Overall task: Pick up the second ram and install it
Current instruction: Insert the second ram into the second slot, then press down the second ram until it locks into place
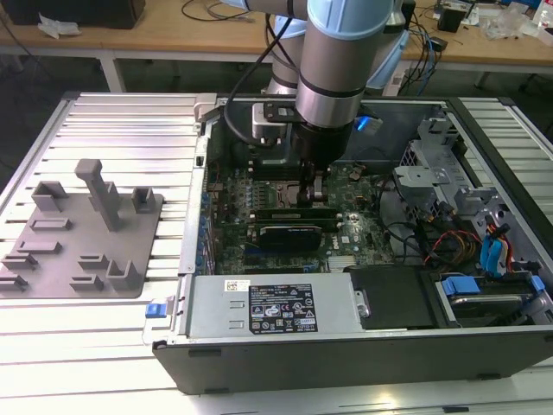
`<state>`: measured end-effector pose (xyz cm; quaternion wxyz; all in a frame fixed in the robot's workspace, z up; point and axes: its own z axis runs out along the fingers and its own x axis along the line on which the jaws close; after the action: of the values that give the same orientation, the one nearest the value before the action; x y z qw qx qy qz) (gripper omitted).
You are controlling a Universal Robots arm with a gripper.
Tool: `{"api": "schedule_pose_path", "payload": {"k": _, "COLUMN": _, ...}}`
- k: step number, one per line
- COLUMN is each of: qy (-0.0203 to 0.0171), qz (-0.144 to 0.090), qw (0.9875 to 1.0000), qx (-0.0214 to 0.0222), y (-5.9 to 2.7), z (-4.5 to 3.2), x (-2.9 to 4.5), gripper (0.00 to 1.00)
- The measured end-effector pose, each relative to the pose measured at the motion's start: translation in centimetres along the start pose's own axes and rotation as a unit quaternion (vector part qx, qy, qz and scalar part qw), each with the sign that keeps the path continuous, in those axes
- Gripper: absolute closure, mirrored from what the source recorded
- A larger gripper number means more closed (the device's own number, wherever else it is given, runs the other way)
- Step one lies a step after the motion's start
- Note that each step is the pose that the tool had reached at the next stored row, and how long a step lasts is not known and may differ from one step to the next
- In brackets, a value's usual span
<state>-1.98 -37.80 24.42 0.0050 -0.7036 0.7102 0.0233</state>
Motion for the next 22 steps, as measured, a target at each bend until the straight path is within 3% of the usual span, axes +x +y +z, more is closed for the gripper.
{"api": "schedule_pose_path", "payload": {"k": 14, "qy": 0.0000, "qz": 0.000, "qw": 1.0000, "qx": 0.0032, "y": -0.08, "z": -0.01, "x": 0.00, "gripper": 0.92}}
{"api": "schedule_pose_path", "payload": {"k": 15, "qy": 0.0001, "qz": 0.000, "qw": 1.0000, "qx": 0.0032, "y": -0.30, "z": -0.02, "x": 0.00, "gripper": 0.92}}
{"api": "schedule_pose_path", "payload": {"k": 19, "qy": -0.0001, "qz": 0.000, "qw": 1.0000, "qx": 0.0032, "y": -2.62, "z": -0.06, "x": -0.03, "gripper": 0.92}}
{"api": "schedule_pose_path", "payload": {"k": 22, "qy": 0.0000, "qz": 0.000, "qw": 1.0000, "qx": 0.0032, "y": -3.72, "z": -0.10, "x": -0.04, "gripper": 0.92}}
